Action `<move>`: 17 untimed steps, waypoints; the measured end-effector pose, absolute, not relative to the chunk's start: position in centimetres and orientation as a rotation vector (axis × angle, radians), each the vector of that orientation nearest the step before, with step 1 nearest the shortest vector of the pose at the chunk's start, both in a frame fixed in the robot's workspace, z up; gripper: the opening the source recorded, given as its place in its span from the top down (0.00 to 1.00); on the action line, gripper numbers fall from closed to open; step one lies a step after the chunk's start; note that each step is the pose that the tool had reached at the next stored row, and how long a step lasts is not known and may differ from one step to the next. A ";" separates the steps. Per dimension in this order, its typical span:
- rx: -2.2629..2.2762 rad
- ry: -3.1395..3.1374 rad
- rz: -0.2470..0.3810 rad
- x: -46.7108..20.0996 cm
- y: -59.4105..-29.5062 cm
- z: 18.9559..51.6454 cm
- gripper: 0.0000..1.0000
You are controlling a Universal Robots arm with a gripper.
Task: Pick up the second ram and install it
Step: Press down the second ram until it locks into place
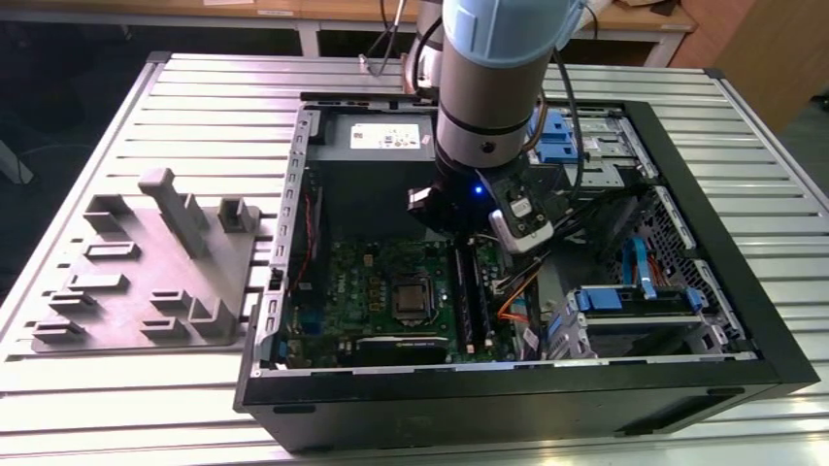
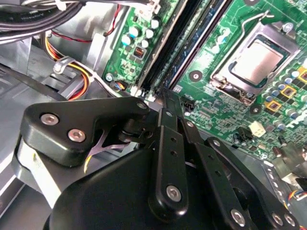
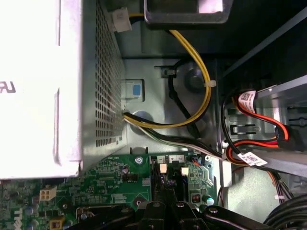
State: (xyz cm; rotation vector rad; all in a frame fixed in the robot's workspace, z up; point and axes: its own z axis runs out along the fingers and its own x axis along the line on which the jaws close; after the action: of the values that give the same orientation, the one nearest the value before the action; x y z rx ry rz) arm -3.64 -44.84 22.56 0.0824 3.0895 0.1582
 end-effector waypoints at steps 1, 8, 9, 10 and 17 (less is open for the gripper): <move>0.082 3.090 0.158 -3.6 -44.8 22.6 0.93; 0.082 3.090 0.158 -3.6 -44.8 22.3 0.93; 0.082 3.090 0.158 -3.6 -44.8 22.3 0.93; 0.082 3.090 0.158 -3.6 -44.8 22.3 0.93; 0.082 3.090 0.158 -3.6 -44.8 22.0 0.93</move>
State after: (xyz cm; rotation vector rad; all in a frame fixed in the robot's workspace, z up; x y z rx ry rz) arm -3.65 -44.84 22.00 0.0824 3.0896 0.1578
